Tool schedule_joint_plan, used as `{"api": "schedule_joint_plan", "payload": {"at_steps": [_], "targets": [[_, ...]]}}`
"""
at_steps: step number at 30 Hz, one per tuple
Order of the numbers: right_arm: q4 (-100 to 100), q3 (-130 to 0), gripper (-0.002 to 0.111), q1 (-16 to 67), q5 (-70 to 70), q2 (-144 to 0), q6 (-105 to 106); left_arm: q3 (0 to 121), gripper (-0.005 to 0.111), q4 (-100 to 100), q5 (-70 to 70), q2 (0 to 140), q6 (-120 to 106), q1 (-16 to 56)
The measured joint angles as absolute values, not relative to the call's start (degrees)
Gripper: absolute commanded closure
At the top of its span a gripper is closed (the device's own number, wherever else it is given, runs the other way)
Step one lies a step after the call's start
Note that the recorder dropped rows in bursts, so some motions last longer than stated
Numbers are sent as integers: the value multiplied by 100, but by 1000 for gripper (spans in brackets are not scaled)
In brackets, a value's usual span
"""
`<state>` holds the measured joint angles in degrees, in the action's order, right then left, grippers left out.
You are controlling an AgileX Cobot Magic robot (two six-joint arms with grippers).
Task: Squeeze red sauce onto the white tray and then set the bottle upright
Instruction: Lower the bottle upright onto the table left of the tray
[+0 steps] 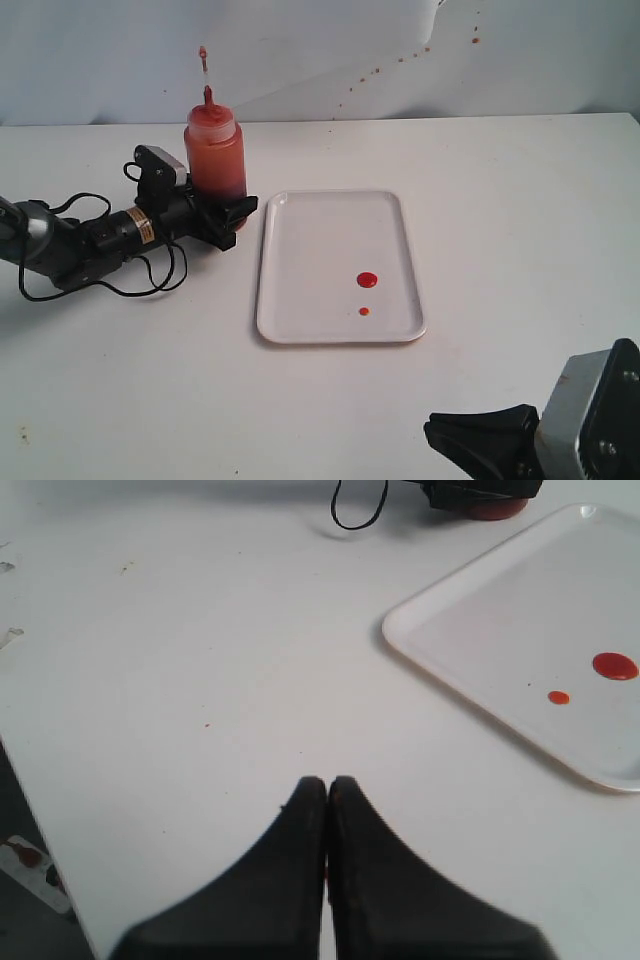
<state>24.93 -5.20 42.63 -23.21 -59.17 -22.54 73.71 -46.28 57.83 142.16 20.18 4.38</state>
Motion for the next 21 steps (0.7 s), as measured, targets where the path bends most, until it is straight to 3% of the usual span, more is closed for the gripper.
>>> {"api": "schedule_joint_plan", "payload": {"at_steps": [6,11,15,21], "targets": [[2493,-520,108,4263,-2321,-5917,-2254,7371,106,-4582,5705,14216,2032,438],[2493,-520,108,4263,-2321,-5917,-2254,7371,97,-4564,5705,14216,2032,438],[2493,-520,108,4263,-2321,-5917,-2228,7371,73,-4549,5696,14216,2043,438],[2493,-520,108,4263,-2321,-5917,-2204,7371,20,-4549,5684,14216,2170,438]]}}
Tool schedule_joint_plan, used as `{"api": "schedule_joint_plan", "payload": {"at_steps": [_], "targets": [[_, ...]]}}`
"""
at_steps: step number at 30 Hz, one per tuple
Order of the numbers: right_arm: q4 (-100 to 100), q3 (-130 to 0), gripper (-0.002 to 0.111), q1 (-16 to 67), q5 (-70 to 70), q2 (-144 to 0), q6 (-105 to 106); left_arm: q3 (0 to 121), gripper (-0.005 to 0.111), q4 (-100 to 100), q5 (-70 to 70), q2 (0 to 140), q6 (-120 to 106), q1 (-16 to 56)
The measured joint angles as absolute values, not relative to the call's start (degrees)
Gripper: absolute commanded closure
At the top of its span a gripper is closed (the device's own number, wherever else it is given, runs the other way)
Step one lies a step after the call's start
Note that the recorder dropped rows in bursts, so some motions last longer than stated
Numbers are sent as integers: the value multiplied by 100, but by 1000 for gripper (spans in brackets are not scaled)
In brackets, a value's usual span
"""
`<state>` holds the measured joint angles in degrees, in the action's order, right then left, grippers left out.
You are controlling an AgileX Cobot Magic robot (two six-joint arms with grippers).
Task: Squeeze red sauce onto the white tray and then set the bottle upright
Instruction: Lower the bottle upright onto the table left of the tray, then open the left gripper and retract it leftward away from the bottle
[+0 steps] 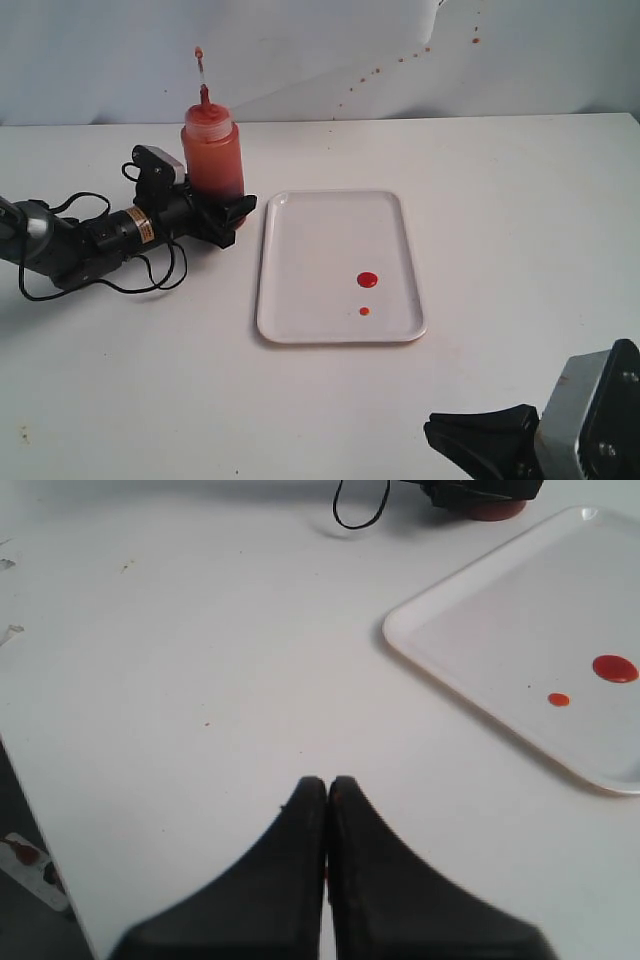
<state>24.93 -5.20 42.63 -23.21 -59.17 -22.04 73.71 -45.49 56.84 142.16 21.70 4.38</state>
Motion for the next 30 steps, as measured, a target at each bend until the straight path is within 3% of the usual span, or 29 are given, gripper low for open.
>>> {"api": "schedule_joint_plan", "payload": {"at_steps": [4,30], "targets": [[2493,-520,108,4263,-2321,-5917,-2182,7406,5,-4562,5345,14216,2337,438],[2493,-520,108,4263,-2321,-5917,-2140,7416,5,-5354,4801,14021,2350,438]]}}
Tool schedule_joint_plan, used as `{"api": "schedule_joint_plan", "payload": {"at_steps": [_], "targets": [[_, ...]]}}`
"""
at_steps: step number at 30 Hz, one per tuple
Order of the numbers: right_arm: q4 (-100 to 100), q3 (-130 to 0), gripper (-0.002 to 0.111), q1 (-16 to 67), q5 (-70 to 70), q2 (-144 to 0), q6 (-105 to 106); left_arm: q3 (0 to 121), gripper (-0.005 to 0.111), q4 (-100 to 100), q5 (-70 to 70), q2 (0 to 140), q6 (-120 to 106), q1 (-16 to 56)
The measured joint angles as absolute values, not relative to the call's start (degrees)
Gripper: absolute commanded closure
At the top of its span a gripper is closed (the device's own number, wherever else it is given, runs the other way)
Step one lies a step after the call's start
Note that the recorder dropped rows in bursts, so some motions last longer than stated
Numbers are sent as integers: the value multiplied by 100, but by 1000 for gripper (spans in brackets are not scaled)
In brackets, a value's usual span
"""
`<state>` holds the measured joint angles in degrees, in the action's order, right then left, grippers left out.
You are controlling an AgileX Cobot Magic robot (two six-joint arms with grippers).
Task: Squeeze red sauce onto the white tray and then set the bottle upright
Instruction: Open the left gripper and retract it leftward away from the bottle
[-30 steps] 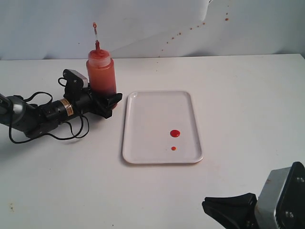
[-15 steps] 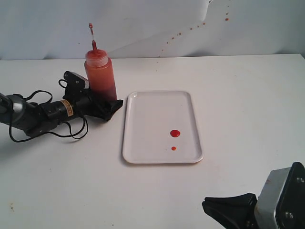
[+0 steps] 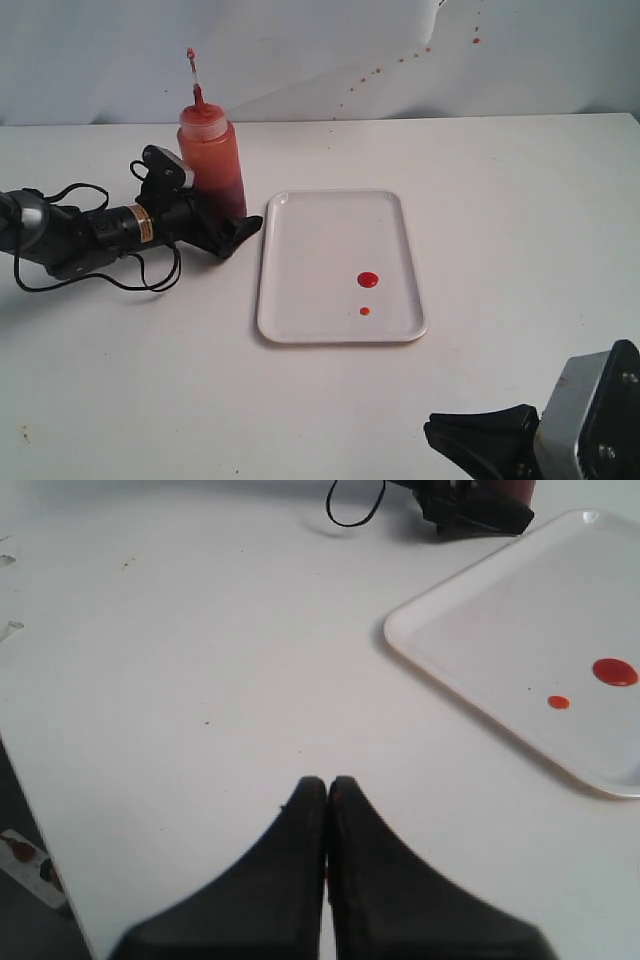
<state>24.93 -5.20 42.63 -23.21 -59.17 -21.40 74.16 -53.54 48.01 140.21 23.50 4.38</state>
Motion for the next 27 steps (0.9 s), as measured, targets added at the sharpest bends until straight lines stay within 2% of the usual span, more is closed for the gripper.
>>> {"api": "schedule_joint_plan", "payload": {"at_steps": [7,12,20,27], "targets": [[2493,-520,108,4263,-2261,-5917,-2140,7416,5,-6375,4726,13810,2890,370],[2493,-520,108,4263,-2236,-5917,-2140,7416,5,-6749,4851,13680,3708,-74],[2493,-520,108,4263,-2225,-5917,-2140,7416,5,-7105,6585,13668,4410,-888],[2493,-520,108,4263,-2225,-5917,-2140,7416,5,-7715,6892,13600,4728,-1196]]}}
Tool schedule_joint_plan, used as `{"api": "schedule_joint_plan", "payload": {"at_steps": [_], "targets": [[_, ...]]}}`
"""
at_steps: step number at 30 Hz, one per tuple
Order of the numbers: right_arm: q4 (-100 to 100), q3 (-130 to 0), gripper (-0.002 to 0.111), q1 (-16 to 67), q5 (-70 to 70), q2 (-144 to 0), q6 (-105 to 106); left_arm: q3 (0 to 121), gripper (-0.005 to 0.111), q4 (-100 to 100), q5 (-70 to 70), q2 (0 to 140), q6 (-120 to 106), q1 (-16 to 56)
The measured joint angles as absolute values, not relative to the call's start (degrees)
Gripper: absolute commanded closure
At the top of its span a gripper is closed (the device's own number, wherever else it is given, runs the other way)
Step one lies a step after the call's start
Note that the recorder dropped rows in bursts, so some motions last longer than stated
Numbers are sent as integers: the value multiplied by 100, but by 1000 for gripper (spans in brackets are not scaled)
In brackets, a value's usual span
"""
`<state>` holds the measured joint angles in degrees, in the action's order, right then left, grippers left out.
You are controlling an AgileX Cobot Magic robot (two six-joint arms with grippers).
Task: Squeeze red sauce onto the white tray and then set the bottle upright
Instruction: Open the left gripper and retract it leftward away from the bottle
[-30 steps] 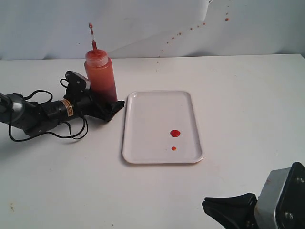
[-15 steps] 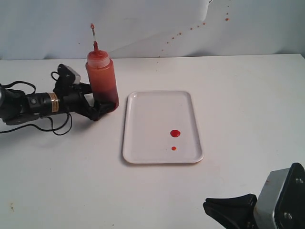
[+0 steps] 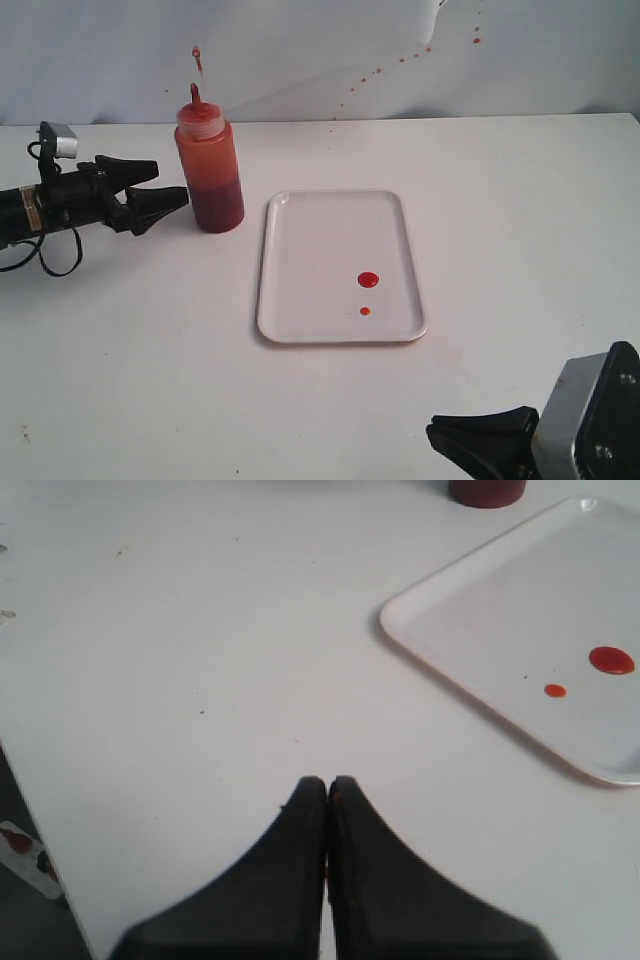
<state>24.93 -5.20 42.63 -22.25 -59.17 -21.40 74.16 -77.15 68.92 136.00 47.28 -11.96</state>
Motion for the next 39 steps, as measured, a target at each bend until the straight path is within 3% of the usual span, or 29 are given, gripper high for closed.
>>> {"api": "schedule_joint_plan", "payload": {"at_steps": [13,32,39], "targets": [[2493,-520,108,4263,-2225,-5917,-1965,7332,5,-8969,6896,13182,5860,-1196],[2493,-520,108,4263,-2457,-5917,-1577,4733,5,-8324,6943,9539,5793,-572],[2404,-520,108,4263,-3187,-5917,-1555,4375,5,-8166,6953,8439,6546,-243]]}}
